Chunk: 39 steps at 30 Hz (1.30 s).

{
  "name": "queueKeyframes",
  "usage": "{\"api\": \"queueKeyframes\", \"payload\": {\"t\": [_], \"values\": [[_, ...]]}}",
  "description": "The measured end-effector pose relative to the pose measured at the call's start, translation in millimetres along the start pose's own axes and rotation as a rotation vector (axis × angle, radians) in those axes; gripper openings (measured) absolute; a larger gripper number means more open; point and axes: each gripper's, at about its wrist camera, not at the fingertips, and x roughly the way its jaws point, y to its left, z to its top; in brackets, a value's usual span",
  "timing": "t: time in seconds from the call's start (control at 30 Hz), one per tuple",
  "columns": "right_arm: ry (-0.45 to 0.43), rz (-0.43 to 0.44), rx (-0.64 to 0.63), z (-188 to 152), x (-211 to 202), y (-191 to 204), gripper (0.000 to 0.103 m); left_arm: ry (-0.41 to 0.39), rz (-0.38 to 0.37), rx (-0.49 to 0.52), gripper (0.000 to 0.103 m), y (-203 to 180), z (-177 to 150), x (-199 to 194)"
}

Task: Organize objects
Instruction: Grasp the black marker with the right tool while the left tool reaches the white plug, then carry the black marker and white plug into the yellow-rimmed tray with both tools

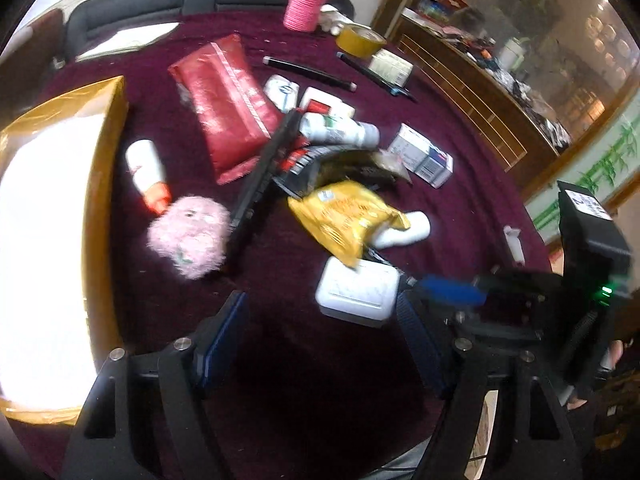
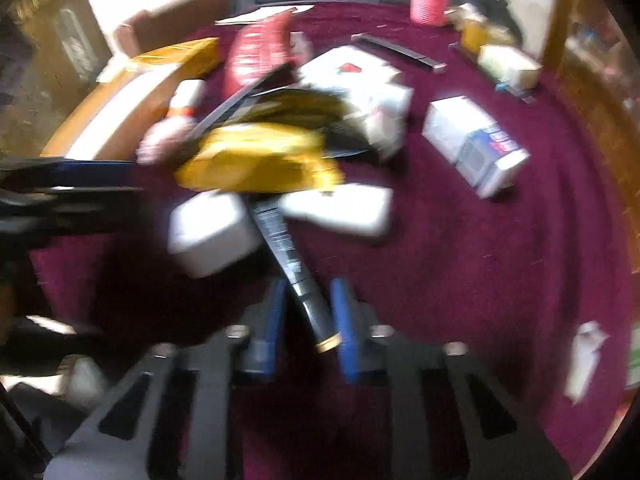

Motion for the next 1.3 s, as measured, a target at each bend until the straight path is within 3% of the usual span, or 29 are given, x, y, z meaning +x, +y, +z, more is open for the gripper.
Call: {"api": "queueKeyframes", "payload": {"t": [0.03,0.1,0.4,0.5,0.57,0.83,1.1,1.3], "values": [[-0.006,0.018,0.002,-5.9,-1.6,3.2,0.012,0.0,-0.003,0.017,0.071,12.1,-11.6,9.5],[-0.01,-0.025,0.007,-17.3,-3.0,6.9,0.013,0.007,-0.007,0.055,0.071,13.8,-13.3,19.9],[-0.045,0.055,0.169,-37.3,-15.0,-15.6,0.014,0.025,-0.013,0.113,0.07,11.4,3.2,50.9],[-0.047,0.042,0.185,-42.4,-19.2,-12.4,0.014,0.049,-0.008,0.126,0.047,12.2,1.4,65.4],[-0.043,0.042,0.195,-35.7,-21.4,-17.4,0.014,0.042,-0.021,0.097,0.047,15.9,-1.9,65.1],[-0.036,-0.023,0.196,-18.0,-10.0,-14.4,0.014,-0.046,-0.032,0.095,0.044,23.9,-27.2,12.7],[-0.013,-0.146,0.198,21.5,6.8,-12.6,0.013,-0.107,-0.05,-0.005,0.044,43.0,-36.8,-24.6],[-0.06,-0.232,0.162,39.0,-6.2,27.8,0.012,-0.166,-0.066,-0.018,0.044,48.5,-33.6,-50.3]]}}
